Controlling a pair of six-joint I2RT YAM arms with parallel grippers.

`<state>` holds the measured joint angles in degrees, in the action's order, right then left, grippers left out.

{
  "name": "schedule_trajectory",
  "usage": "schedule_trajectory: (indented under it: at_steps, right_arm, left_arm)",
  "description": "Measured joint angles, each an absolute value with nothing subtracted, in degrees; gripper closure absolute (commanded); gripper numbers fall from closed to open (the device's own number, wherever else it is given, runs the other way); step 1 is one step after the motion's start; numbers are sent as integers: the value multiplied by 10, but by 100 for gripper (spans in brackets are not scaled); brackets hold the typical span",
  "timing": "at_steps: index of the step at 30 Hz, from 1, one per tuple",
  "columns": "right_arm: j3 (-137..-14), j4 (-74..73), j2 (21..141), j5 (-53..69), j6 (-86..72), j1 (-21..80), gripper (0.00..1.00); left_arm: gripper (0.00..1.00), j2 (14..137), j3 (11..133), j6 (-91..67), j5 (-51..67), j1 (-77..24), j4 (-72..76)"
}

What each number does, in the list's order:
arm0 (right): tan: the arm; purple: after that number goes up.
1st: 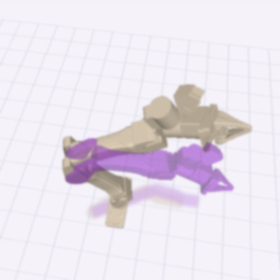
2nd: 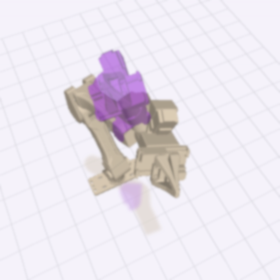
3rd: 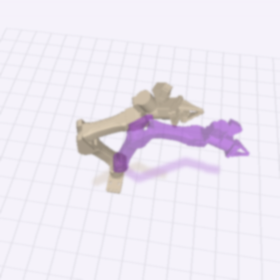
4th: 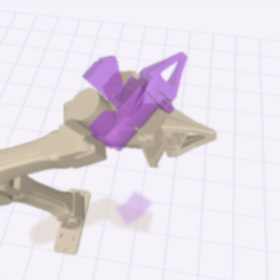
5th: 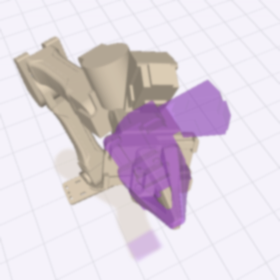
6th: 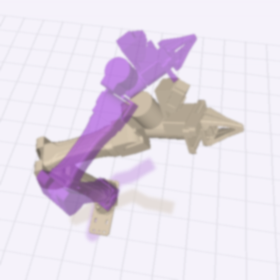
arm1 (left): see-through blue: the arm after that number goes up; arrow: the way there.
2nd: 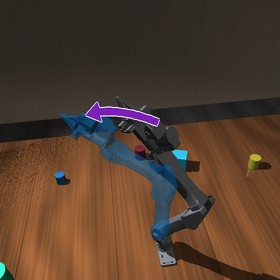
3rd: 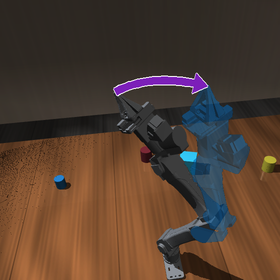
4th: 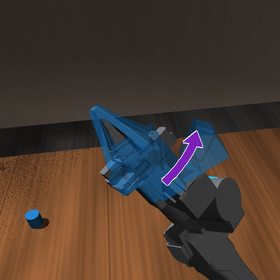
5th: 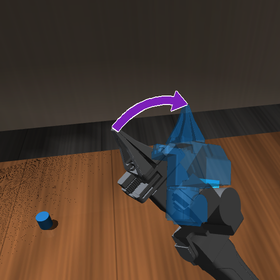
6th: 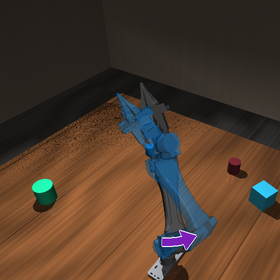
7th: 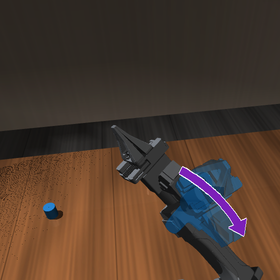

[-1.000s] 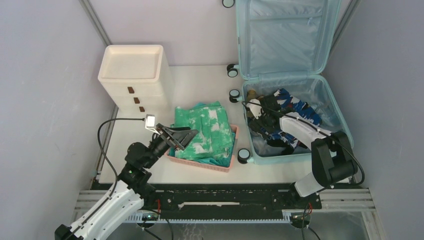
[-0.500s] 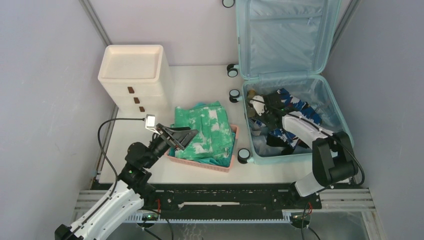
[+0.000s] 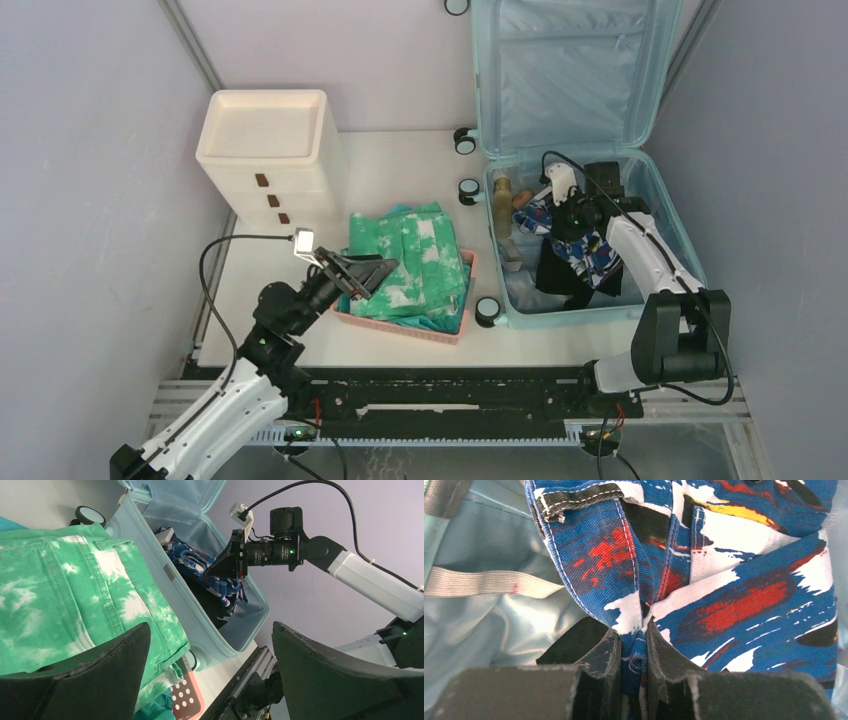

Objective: Open, take out, and arrange the luggage

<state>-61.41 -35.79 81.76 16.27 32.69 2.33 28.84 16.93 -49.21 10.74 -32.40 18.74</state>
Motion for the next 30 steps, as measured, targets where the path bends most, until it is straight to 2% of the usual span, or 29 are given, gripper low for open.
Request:
schedule_trajectory:
  at_steps: [11,18,25,30]
  right_arm:
    - [-654,-405,823,328,319,-86,100]
    - [-714,-444,817,419,305,-154,100]
    - [-757,-462,798,467,251,-168,100]
    - [-772,-466,774,510,184,-166,100]
  left_arm:
    - [7,334,173,-497,107,-351,192]
    - [16,424,217,-494,107,-398,213]
    - [20,451,236,-477,92,-403,212]
    - [20,439,254,-440,55,-403,150]
